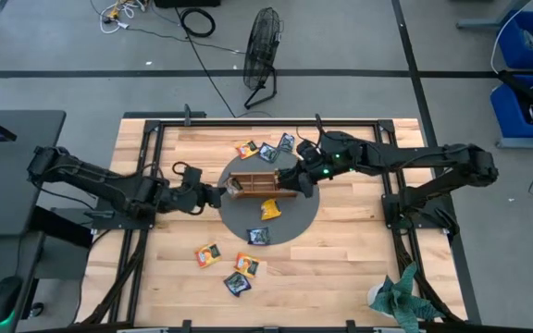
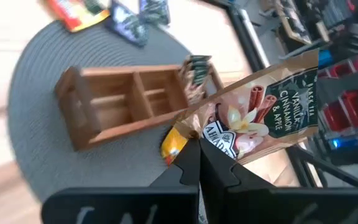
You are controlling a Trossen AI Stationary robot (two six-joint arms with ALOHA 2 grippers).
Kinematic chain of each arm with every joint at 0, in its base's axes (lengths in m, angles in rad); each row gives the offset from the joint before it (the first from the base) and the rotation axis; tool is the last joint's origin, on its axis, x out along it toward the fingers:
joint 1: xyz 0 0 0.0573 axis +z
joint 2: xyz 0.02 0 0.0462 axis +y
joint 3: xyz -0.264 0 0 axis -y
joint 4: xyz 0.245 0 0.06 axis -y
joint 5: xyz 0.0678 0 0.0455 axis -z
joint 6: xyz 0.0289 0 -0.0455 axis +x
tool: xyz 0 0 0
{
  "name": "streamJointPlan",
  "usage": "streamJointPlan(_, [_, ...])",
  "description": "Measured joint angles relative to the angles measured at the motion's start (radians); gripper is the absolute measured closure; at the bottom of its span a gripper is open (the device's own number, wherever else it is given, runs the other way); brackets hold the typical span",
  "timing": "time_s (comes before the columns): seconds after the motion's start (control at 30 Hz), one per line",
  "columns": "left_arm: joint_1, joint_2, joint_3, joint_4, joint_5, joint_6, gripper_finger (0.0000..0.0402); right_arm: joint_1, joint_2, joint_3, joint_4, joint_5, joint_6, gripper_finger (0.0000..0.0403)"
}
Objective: Pick & Place Tea
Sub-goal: Put the brown tea bag into the right section of the wooden organizer
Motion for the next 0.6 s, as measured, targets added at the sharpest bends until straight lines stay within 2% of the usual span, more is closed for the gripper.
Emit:
streamJointPlan(0.3, [0.021, 0.0, 0.027, 0.001, 0.001, 0.026, 0.0401, 0.0, 0.154, 0.19, -0.019, -0.014, -0.062, 0.0187])
streamJointPlan(0.47, [0.02, 0.0, 0.027, 0.0, 0.001, 0.035, 0.0402, 0.0, 0.28, 0.365, -0.18, -0.017, -0.091, 0.0187])
streamJointPlan(0.6, [0.02, 0.0, 0.027, 0.003, 0.001, 0.044, 0.0401, 0.001, 0.364, 0.466, -0.244, -0.024, -0.108, 0.0188])
